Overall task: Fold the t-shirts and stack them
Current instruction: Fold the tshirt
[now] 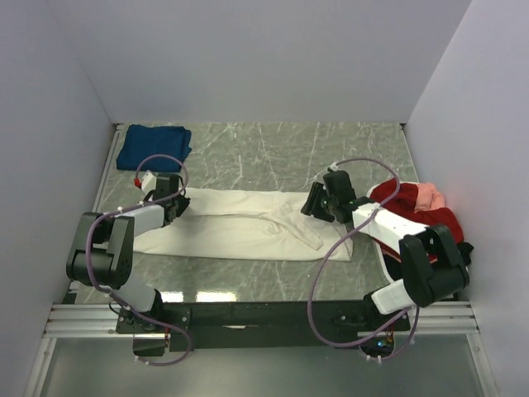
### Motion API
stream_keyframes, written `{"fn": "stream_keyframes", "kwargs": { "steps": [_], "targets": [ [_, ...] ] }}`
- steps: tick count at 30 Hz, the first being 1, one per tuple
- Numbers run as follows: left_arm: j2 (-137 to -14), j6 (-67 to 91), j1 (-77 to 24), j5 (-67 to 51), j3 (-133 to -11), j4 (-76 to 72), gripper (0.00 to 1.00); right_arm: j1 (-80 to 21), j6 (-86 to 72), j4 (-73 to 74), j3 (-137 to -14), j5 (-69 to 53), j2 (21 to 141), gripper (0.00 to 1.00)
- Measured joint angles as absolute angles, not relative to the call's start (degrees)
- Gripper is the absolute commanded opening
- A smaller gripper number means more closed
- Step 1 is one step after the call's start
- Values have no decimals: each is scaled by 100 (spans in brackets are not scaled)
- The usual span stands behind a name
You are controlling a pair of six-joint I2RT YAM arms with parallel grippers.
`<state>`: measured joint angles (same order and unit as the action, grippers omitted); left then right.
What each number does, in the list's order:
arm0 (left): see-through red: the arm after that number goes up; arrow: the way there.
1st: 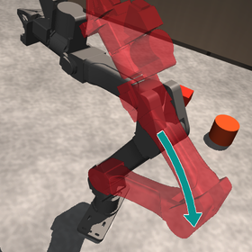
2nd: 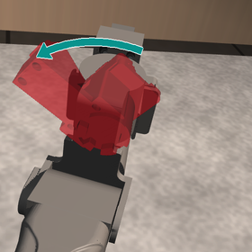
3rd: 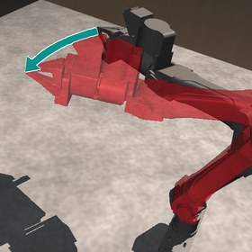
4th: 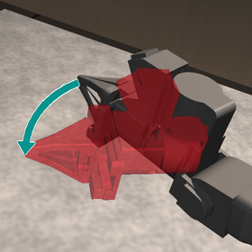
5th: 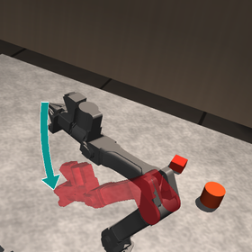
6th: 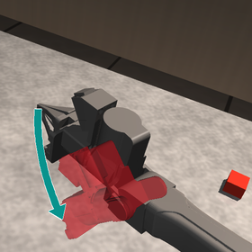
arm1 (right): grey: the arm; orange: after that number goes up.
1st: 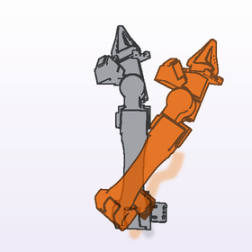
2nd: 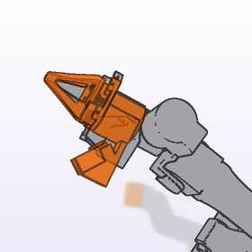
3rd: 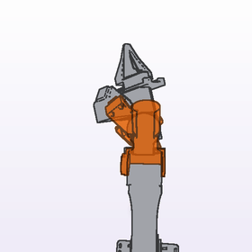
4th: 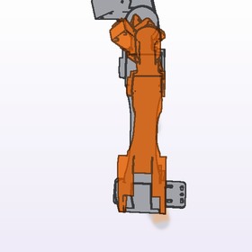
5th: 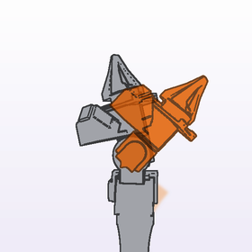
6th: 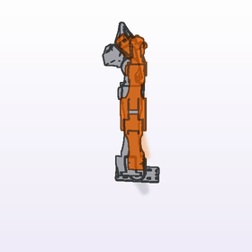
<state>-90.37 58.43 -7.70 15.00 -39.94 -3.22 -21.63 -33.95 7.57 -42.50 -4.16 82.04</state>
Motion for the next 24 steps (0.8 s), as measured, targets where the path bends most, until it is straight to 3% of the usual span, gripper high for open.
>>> {"fn": "stream_keyframes", "kwargs": {
  "steps": [15,18,21,24],
  "targets": [
    [-8897,5592,-770,1264,-3857,-454,20,-2825,-3256,196,-5446,-390,9769,62],
    [-8895,5529,-770,1197,-3857,-504,20,-2893,-3223,215,-5435,-364,9859,54],
    [-8851,5511,-770,1164,-3857,-517,20,-2943,-3179,207,-5435,-327,9861,26],
    [-8772,5492,-770,1155,-3857,-517,20,-3026,-3186,213,-5404,-255,9826,12]
  ]
}}
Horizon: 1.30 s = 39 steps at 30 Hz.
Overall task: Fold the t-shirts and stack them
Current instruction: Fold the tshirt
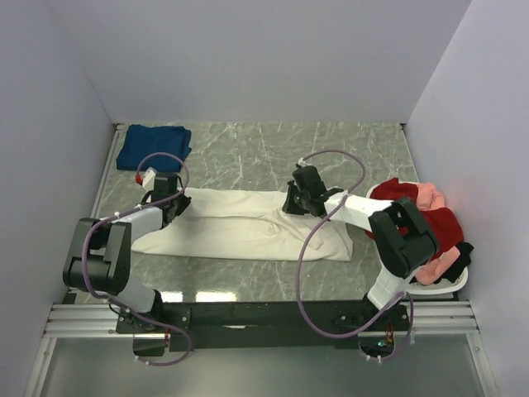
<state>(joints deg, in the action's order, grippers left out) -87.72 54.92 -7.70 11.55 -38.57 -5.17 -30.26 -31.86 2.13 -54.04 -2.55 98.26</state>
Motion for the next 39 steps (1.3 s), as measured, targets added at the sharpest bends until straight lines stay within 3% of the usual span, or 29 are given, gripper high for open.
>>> {"fn": "stream_keyframes", "kwargs": {
  "steps": [3,12,16,19,20,23,32,39],
  "targets": [
    [-8696,5470,-770,1149,-3857,-517,20,-3192,-3201,250,-5299,-235,9629,4],
    [-8621,5443,-770,1094,-3857,-510,20,-3826,-3378,257,-4901,-276,8833,1],
    [-8538,5415,-770,1031,-3857,-515,20,-4230,-3496,255,-4821,-283,8812,8],
    [-8510,5395,-770,1004,-3857,-517,21,-4501,-3566,259,-4821,-261,8840,25],
    [-8503,5376,-770,985,-3857,-513,22,-4571,-3588,263,-4821,-257,8847,35],
    [-8479,5332,-770,950,-3857,-513,23,-4696,-3627,272,-4821,-252,8851,48],
    [-8331,5151,-794,687,-3857,-530,26,-4528,-3776,867,-4740,252,7782,50],
    [-7992,5013,-1162,628,-3660,-510,25,-3225,-4121,801,-3898,163,7282,50]
  ]
}}
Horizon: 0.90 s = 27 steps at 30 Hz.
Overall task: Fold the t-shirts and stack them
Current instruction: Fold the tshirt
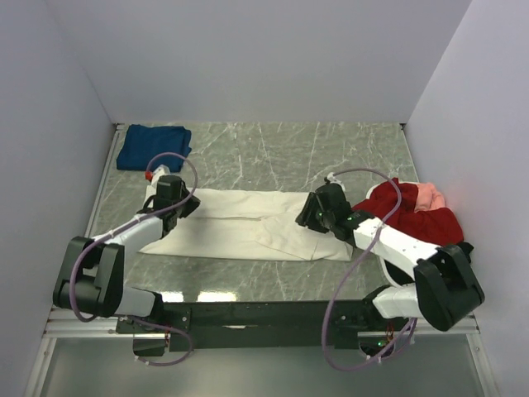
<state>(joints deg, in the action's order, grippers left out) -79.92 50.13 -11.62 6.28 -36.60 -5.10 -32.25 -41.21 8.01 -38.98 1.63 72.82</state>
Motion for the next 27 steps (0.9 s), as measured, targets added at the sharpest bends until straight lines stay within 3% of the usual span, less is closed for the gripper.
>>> {"fn": "stream_keyframes", "kwargs": {
  "steps": [8,13,20,27],
  "targets": [
    [-7472,5019,-1564,633,-2880,-462,21,-2434,-4445,567,-3752,-270,8309,50],
    [-7301,5135,-1946,701,-2521,-384,21,-2032,-4517,486,-4344,-486,9037,50],
    [-7288,5264,-2320,884,-2707,-106,22,-1632,-4379,788,-5994,-698,10409,49],
    [-7964,5146,-2460,943,-4088,150,27,-1448,-4047,1782,-8726,-906,12206,50]
  ]
}}
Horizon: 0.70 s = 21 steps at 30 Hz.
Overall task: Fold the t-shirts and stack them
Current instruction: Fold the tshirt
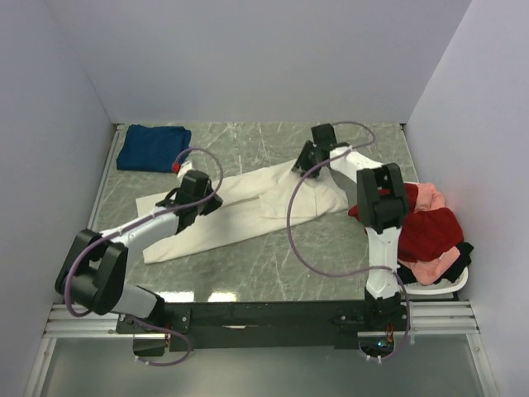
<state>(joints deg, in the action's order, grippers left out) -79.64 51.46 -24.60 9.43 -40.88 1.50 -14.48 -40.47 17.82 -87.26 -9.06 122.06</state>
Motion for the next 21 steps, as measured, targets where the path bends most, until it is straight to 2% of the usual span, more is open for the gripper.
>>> {"fn": "stream_keyframes", "kwargs": {
  "steps": [4,9,15,21],
  "targets": [
    [-8440,4941,-2731,1022,-4777,338,28,-1431,-3806,2270,-10160,-985,13008,52],
    [-8646,4770,-3035,1168,-4825,635,26,-1431,-3577,2665,-10283,-963,12829,54],
    [-8814,4746,-3120,1450,-4617,888,23,-1439,-3505,2528,-9026,-832,11450,54],
    [-9126,4716,-3315,1756,-4584,1000,19,-1584,-3610,1903,-7561,-810,10405,47]
  ]
}}
